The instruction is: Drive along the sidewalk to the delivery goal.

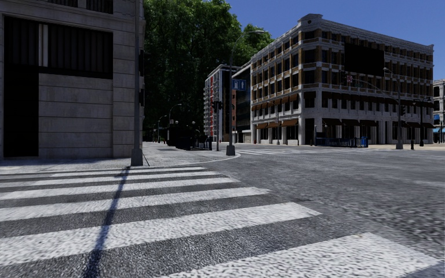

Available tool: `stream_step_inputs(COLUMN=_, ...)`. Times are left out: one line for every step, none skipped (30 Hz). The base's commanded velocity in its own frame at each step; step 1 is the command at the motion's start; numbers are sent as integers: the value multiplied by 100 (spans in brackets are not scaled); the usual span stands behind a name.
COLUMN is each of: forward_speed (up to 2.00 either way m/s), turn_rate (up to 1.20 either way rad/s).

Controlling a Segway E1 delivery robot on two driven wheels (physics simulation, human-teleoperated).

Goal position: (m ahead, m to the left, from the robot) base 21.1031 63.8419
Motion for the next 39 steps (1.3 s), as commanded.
stream_step_inputs(forward_speed=0, turn_rate=0)
stream_step_inputs(forward_speed=0, turn_rate=0)
stream_step_inputs(forward_speed=0, turn_rate=0)
stream_step_inputs(forward_speed=0, turn_rate=0)
stream_step_inputs(forward_speed=0, turn_rate=0)
stream_step_inputs(forward_speed=0, turn_rate=0)
stream_step_inputs(forward_speed=49, turn_rate=0)
stream_step_inputs(forward_speed=117, turn_rate=8)
stream_step_inputs(forward_speed=123, turn_rate=20)
stream_step_inputs(forward_speed=123, turn_rate=20)
stream_step_inputs(forward_speed=124, turn_rate=32)
stream_step_inputs(forward_speed=125, turn_rate=37)
stream_step_inputs(forward_speed=125, turn_rate=37)
stream_step_inputs(forward_speed=125, turn_rate=42)
stream_step_inputs(forward_speed=125, turn_rate=45)
stream_step_inputs(forward_speed=125, turn_rate=45)
stream_step_inputs(forward_speed=125, turn_rate=45)
stream_step_inputs(forward_speed=125, turn_rate=46)
stream_step_inputs(forward_speed=126, turn_rate=47)
stream_step_inputs(forward_speed=126, turn_rate=47)
stream_step_inputs(forward_speed=126, turn_rate=47)
stream_step_inputs(forward_speed=127, turn_rate=47)
stream_step_inputs(forward_speed=127, turn_rate=47)
stream_step_inputs(forward_speed=127, turn_rate=47)
stream_step_inputs(forward_speed=127, turn_rate=47)
stream_step_inputs(forward_speed=130, turn_rate=47)
stream_step_inputs(forward_speed=160, turn_rate=47)
stream_step_inputs(forward_speed=160, turn_rate=47)
stream_step_inputs(forward_speed=200, turn_rate=47)
stream_step_inputs(forward_speed=200, turn_rate=47)
stream_step_inputs(forward_speed=200, turn_rate=47)
stream_step_inputs(forward_speed=200, turn_rate=47)
stream_step_inputs(forward_speed=200, turn_rate=47)
stream_step_inputs(forward_speed=200, turn_rate=47)
stream_step_inputs(forward_speed=200, turn_rate=47)
stream_step_inputs(forward_speed=200, turn_rate=47)
stream_step_inputs(forward_speed=200, turn_rate=47)
stream_step_inputs(forward_speed=200, turn_rate=47)
stream_step_inputs(forward_speed=200, turn_rate=47)
